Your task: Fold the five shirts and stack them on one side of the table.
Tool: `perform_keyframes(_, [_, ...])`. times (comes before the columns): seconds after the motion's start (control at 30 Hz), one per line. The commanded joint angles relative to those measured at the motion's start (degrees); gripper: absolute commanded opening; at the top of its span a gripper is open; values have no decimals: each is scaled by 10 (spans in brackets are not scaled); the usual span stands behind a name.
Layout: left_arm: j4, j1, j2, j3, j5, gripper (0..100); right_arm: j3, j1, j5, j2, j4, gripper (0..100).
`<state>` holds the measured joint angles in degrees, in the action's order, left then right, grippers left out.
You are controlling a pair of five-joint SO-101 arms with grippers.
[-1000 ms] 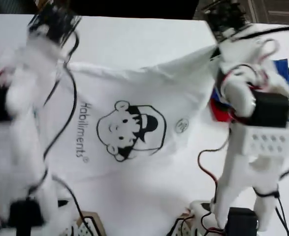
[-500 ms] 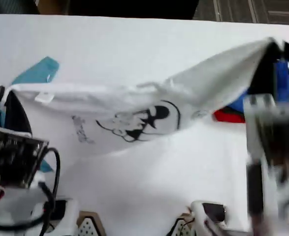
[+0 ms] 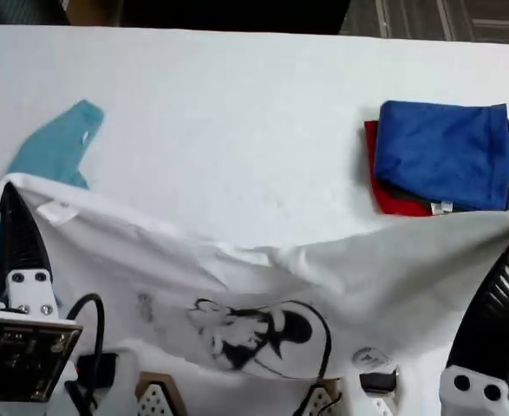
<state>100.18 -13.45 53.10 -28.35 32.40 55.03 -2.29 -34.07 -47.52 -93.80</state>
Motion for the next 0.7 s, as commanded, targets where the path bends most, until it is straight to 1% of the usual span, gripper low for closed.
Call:
perform_keyframes(0.0, [-16,-5,2,-2,-7,25,-8,-6,41,16,-1,21])
perform_keyframes(0.17, [-13,-5,-1,2,-7,25,-9,-6,198,62,-25,21])
perform_keyframes(0.23, [-15,-5,-1,2,-7,25,-9,-6,236,86,-32,21])
perform_keyframes(0.3, [-15,-5,-2,2,-6,25,-9,-6,259,105,-35,21])
perform_keyframes(0.47, [-15,-8,2,0,-4,25,-8,-6,263,123,-35,21])
perform_keyframes(0.67, [-16,-6,3,-3,-6,25,-3,-5,209,101,-34,21])
